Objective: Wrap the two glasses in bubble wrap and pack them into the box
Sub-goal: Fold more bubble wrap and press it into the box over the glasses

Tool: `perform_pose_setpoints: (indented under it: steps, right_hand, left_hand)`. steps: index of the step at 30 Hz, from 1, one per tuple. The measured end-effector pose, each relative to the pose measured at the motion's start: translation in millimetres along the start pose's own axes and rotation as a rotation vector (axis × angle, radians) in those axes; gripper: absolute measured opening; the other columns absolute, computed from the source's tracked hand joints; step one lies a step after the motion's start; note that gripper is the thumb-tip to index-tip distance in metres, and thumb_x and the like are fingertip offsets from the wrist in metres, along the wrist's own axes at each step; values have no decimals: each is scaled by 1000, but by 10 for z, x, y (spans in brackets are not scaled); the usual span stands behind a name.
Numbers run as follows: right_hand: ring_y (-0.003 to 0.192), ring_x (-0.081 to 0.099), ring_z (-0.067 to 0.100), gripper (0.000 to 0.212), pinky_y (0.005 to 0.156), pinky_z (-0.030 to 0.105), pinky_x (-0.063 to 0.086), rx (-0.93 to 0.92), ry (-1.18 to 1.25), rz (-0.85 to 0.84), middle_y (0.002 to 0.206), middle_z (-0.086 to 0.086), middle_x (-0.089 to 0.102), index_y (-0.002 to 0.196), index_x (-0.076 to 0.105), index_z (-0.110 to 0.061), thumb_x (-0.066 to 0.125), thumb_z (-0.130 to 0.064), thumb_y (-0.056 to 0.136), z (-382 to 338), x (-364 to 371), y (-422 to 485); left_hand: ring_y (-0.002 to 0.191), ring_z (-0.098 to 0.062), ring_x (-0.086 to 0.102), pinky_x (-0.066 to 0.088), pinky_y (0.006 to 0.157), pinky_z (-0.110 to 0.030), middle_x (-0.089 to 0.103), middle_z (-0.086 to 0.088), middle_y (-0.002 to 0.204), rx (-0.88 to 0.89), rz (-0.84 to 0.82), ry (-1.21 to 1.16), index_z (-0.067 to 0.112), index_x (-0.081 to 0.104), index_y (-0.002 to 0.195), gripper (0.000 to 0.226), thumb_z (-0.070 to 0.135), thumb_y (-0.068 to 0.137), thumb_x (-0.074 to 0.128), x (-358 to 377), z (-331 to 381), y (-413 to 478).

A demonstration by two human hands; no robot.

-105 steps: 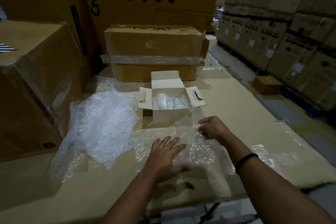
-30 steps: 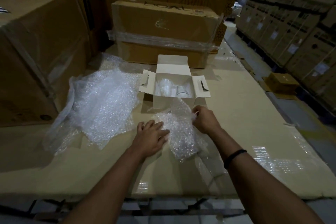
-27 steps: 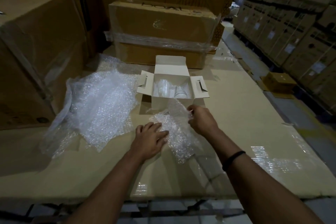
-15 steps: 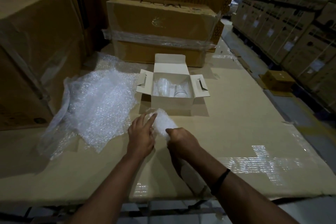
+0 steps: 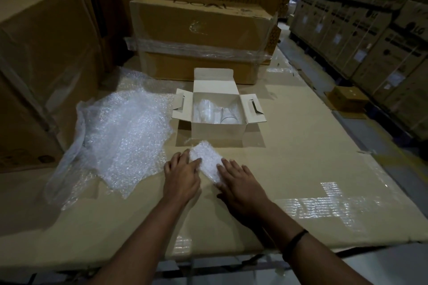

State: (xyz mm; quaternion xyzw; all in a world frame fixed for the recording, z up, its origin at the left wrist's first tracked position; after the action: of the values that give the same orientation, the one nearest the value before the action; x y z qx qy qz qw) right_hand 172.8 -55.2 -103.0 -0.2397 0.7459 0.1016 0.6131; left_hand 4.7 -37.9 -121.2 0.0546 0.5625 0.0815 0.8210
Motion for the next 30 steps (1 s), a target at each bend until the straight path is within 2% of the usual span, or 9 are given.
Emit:
perform_pose_setpoints:
  steps: [4, 7, 9, 12, 16, 19, 25, 28, 30]
  right_hand:
    - [121, 51, 33, 59, 98, 41, 40, 218, 39, 267, 140, 10, 52, 136, 52, -16, 38, -53, 92, 148, -208, -37]
    - [113, 52, 30, 63, 91, 38, 42, 394, -7, 114, 127, 8, 57, 132, 52, -18, 56, -61, 86, 253, -233, -44]
    - [107, 53, 30, 65, 87, 37, 44, 389, -63, 20, 120, 10, 58, 122, 54, -18, 60, -67, 79, 213, -230, -51]
    - [107, 51, 31, 66, 86, 38, 43, 371, -89, 56, 118, 9, 54, 119, 54, -18, 65, -65, 75, 119, -240, -89]
    - [110, 48, 29, 65, 86, 38, 42, 355, -125, 199, 126, 7, 49, 128, 51, -18, 63, -61, 80, 63, -365, -153]
    - [108, 50, 28, 54, 86, 37, 42, 337, -107, 94, 122, 6, 51, 123, 52, -19, 62, -55, 84, 57, -312, -107]
    - [98, 62, 27, 30, 71, 29, 42, 247, -60, -95, 109, 6, 63, 110, 62, -16, 70, -24, 81, 237, -332, 201]
    - [99, 62, 30, 24, 68, 29, 39, 122, -20, -135, 105, 9, 65, 107, 65, -16, 62, -16, 83, 405, -566, 405]
    - [97, 63, 29, 18, 71, 30, 43, 56, 34, -74, 103, 10, 67, 102, 66, -16, 59, -13, 86, 544, -826, 542]
  left_hand:
    - [134, -26, 38, 27, 103, -47, 45, -2, 148, 18, 124, -115, 26, 60, 129, 44, 11, 88, 61, -84, -11, 18]
    - [133, -24, 41, 22, 102, -41, 50, 0, 144, 176, 144, -124, 26, 63, 126, 55, 3, 76, 63, -109, 61, 77]
    - [138, -21, 38, 18, 105, -39, 49, 5, 146, 311, 65, -107, 29, 60, 130, 61, 3, 75, 57, -69, 134, 173]
    - [143, -17, 31, 11, 113, -41, 45, 9, 149, 418, -68, -122, 32, 52, 138, 64, 3, 81, 61, -40, 191, 360]
    - [144, -16, 28, 12, 118, -41, 43, 6, 151, 406, -272, -198, 33, 47, 142, 64, 1, 87, 53, -50, 184, 541]
    - [143, -20, 29, 17, 119, -45, 43, 4, 150, 400, -414, -103, 35, 45, 143, 64, 17, 84, 62, 5, 85, 612]
    - [136, -17, 37, 24, 116, -44, 50, 7, 143, 396, -343, 18, 33, 51, 138, 53, 26, 87, 64, -33, 157, 682]
    - [102, -8, 58, 48, 97, -39, 67, 8, 110, 386, -189, -91, 31, 69, 109, 24, 19, 89, 62, -191, 205, 700]
    - [85, -2, 59, 53, 82, -31, 68, 9, 98, 342, -90, -213, 28, 70, 101, 17, 18, 91, 61, -345, 184, 736]
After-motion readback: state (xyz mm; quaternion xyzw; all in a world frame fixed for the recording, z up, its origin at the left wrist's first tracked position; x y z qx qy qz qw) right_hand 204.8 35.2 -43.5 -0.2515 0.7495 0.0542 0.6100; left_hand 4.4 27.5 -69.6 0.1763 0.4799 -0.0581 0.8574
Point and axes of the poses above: each hand's wrist, its own y-axis towards the middle knuckle, its own x-axis out of the palm, z = x × y, the point moved 6 cm from there along y, towards the middle knuckle
